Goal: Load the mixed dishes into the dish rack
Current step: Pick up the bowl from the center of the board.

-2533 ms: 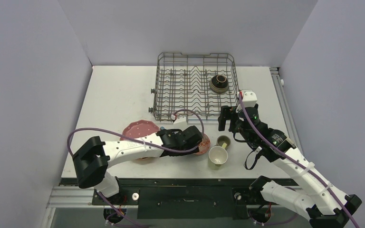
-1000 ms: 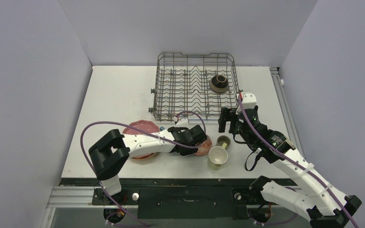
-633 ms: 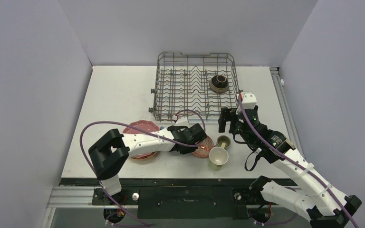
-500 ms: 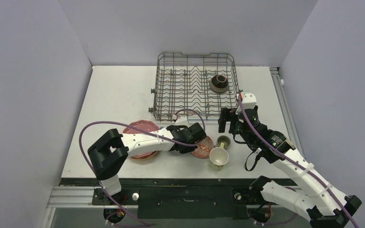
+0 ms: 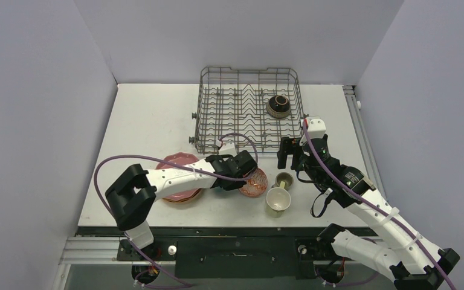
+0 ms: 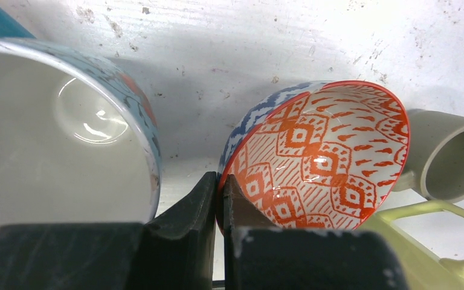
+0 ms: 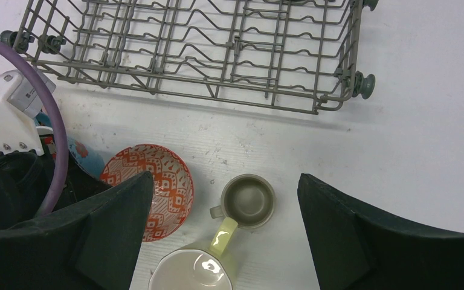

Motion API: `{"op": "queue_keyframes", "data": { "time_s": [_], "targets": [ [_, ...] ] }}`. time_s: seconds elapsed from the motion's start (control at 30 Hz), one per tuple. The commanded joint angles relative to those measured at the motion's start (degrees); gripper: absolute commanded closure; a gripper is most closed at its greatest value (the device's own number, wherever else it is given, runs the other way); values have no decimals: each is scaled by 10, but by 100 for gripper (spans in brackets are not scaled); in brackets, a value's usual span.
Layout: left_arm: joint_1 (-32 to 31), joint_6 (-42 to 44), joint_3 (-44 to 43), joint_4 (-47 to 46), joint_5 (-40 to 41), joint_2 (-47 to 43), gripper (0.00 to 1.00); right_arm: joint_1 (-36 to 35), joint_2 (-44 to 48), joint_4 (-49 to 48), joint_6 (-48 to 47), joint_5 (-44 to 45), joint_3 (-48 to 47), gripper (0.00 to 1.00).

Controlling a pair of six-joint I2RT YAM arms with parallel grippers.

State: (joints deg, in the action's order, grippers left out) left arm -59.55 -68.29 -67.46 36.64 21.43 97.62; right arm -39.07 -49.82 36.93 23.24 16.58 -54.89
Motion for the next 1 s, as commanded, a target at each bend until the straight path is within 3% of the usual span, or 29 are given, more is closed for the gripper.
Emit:
{"op": "queue_keyframes", "data": {
  "time_s": [0.0,0.27,0.77,0.97],
  "targets": [
    [3,26,-29,-10,2,-38,100,0,15,-12,9,7,-11,16],
    [9,61,-42,5,-5,-69,100,1,17,-1,13,5,-26,15],
    [60,155,-68,-9,-106,-133,100,12,5,78,33,21,-106,11],
    [91,194,-57,-27,-162,-156,100,33,-10,91,40,-43,-113,11]
  ]
}}
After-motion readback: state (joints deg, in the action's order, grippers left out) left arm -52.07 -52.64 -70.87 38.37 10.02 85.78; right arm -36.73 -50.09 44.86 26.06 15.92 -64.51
